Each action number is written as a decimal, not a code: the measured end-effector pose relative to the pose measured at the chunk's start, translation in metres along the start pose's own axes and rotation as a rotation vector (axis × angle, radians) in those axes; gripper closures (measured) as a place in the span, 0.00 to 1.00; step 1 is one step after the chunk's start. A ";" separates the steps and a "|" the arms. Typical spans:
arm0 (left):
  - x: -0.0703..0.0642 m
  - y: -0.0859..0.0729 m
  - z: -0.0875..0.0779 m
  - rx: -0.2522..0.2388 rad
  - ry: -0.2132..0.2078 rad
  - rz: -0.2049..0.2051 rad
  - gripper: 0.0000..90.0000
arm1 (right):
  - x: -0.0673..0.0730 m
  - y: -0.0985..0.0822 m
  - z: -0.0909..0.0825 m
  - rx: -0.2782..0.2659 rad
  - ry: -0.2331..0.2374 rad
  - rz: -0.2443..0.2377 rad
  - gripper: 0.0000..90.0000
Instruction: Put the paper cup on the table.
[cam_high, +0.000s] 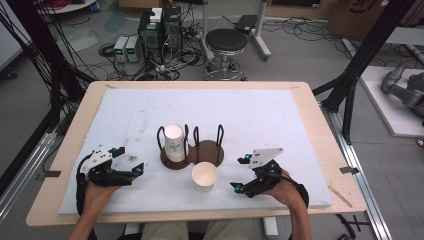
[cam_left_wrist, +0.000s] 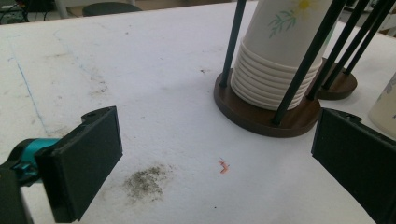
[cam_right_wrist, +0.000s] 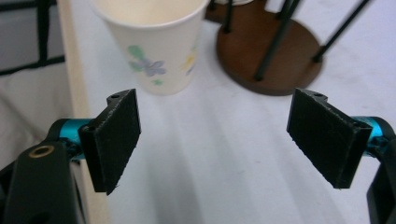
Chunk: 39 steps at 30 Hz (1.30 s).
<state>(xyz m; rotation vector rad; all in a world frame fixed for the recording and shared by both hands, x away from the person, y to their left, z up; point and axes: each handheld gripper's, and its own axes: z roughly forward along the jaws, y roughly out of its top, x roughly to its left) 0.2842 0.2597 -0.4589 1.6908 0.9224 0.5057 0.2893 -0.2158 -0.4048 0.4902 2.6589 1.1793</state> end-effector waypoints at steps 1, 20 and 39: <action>0.000 0.000 0.000 0.000 0.004 -0.001 0.02 | -0.002 -0.003 -0.002 -0.027 0.000 0.013 0.20; 0.001 -0.001 -0.003 -0.029 0.002 -0.010 0.02 | -0.017 -0.039 -0.011 -0.224 -0.249 0.180 0.20; 0.007 -0.002 -0.008 -0.059 0.023 -0.023 0.02 | -0.024 -0.052 -0.001 -0.267 -0.380 0.276 0.20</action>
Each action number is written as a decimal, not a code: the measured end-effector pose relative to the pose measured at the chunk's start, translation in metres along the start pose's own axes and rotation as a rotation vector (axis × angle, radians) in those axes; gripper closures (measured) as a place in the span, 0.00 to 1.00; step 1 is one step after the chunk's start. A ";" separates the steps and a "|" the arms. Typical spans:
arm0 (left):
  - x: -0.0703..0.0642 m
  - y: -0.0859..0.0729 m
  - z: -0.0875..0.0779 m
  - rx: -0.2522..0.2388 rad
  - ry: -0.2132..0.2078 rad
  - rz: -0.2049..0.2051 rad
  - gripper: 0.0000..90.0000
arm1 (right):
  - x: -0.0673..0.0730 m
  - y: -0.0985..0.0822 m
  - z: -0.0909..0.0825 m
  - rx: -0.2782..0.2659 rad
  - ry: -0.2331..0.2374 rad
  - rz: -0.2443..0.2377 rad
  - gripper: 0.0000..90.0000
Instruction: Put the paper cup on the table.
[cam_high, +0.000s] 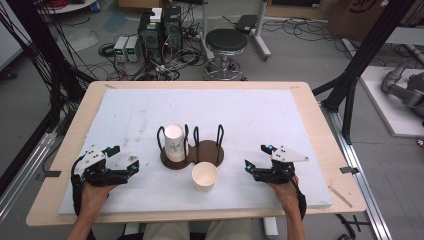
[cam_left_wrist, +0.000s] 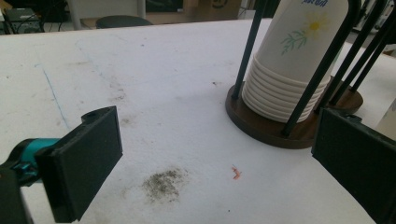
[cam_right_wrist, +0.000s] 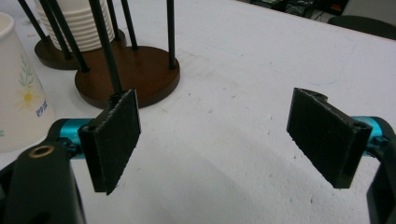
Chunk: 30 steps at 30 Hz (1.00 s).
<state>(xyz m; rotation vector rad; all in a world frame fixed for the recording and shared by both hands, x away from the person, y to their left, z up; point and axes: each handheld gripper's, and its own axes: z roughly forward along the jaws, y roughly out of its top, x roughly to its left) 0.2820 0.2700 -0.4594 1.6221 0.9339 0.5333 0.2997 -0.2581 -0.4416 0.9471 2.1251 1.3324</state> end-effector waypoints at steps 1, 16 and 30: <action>0.000 0.000 0.000 0.003 0.000 0.004 0.02 | 0.000 -0.001 0.000 -0.001 -0.004 -0.001 0.20; -0.001 0.000 0.000 0.007 0.002 0.011 0.02 | -0.005 -0.008 0.001 -0.028 -0.034 0.029 0.20; -0.003 0.000 0.001 0.005 0.003 0.013 0.02 | -0.010 -0.010 -0.001 -0.054 -0.051 0.049 0.20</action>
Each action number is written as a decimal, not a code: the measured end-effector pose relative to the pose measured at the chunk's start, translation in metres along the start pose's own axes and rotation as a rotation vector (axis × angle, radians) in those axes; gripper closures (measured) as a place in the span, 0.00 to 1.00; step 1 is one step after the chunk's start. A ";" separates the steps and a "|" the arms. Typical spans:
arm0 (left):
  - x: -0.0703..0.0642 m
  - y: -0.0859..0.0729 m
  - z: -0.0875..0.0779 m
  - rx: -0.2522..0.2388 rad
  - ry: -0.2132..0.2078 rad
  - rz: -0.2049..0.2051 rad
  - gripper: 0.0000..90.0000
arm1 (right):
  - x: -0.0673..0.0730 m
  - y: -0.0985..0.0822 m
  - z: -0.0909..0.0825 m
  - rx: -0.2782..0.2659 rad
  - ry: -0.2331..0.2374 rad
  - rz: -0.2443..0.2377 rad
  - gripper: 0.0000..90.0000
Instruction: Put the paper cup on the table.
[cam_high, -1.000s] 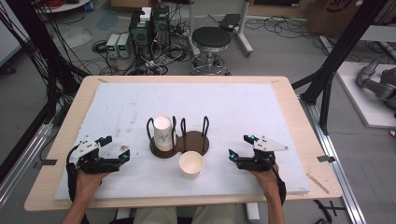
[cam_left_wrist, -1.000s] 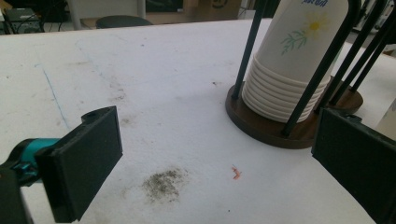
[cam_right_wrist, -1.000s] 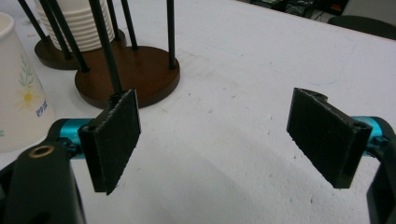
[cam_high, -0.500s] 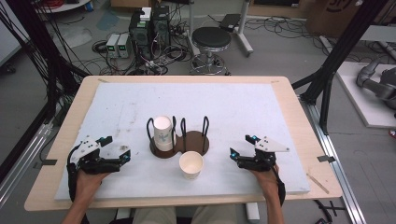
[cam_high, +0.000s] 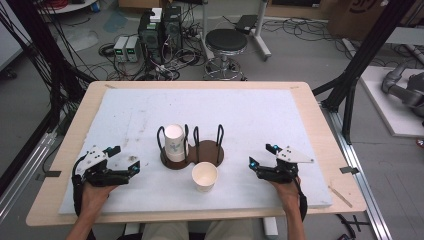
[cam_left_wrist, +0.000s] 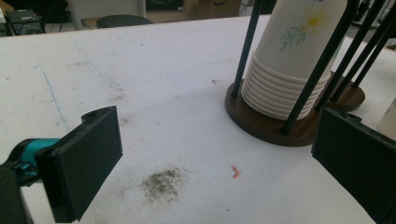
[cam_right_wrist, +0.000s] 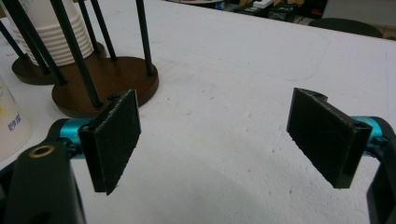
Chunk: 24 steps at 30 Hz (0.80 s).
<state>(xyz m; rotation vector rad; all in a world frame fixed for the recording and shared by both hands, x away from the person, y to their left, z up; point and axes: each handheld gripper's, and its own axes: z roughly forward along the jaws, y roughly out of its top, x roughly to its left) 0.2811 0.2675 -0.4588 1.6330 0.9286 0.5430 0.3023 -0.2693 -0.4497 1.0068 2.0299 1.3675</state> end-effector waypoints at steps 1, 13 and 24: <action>0.000 0.000 0.000 0.001 -0.003 -0.003 0.02 | 0.000 0.000 0.000 0.003 0.001 0.003 0.20; 0.000 0.000 0.001 0.003 -0.009 0.001 0.02 | 0.001 0.000 0.000 0.005 -0.015 0.004 0.20; 0.000 0.000 0.000 0.004 -0.007 0.005 0.02 | 0.001 -0.001 0.000 0.004 -0.015 0.003 0.20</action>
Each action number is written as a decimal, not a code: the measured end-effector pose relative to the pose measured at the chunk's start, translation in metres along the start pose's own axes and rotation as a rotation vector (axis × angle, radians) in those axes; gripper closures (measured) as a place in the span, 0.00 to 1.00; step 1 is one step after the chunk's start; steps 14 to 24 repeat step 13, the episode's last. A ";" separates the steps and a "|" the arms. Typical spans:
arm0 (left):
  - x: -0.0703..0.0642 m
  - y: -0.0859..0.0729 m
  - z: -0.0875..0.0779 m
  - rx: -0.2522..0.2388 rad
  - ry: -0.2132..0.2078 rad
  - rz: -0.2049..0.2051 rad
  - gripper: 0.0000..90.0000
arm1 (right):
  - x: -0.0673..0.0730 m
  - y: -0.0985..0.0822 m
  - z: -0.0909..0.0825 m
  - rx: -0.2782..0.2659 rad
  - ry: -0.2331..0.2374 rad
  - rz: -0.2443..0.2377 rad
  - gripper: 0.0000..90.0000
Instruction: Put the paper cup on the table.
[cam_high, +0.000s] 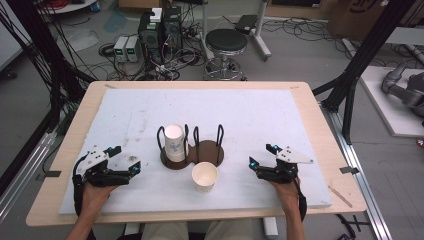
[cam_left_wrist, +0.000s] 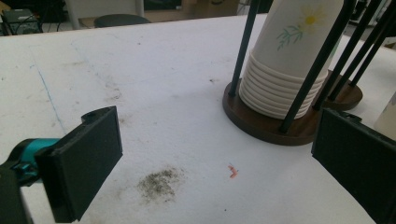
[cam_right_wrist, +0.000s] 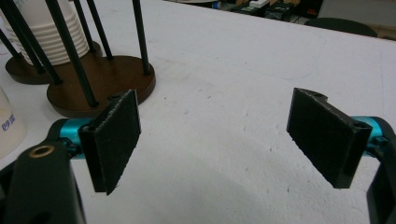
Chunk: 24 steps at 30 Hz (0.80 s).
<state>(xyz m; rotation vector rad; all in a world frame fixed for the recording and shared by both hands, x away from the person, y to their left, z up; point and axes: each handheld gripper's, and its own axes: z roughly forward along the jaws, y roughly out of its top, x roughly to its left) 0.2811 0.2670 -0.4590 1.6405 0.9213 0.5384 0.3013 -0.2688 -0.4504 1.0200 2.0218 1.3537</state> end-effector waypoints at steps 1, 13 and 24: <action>0.000 0.000 0.000 0.000 0.001 0.000 0.02 | 0.000 0.000 0.000 -0.002 0.000 -0.004 0.20; -0.001 0.000 0.000 0.000 0.005 0.007 0.02 | -0.001 0.000 0.000 -0.004 0.007 0.013 0.20; -0.001 0.000 0.000 0.000 0.005 0.007 0.02 | -0.001 0.000 0.000 -0.004 0.007 0.013 0.20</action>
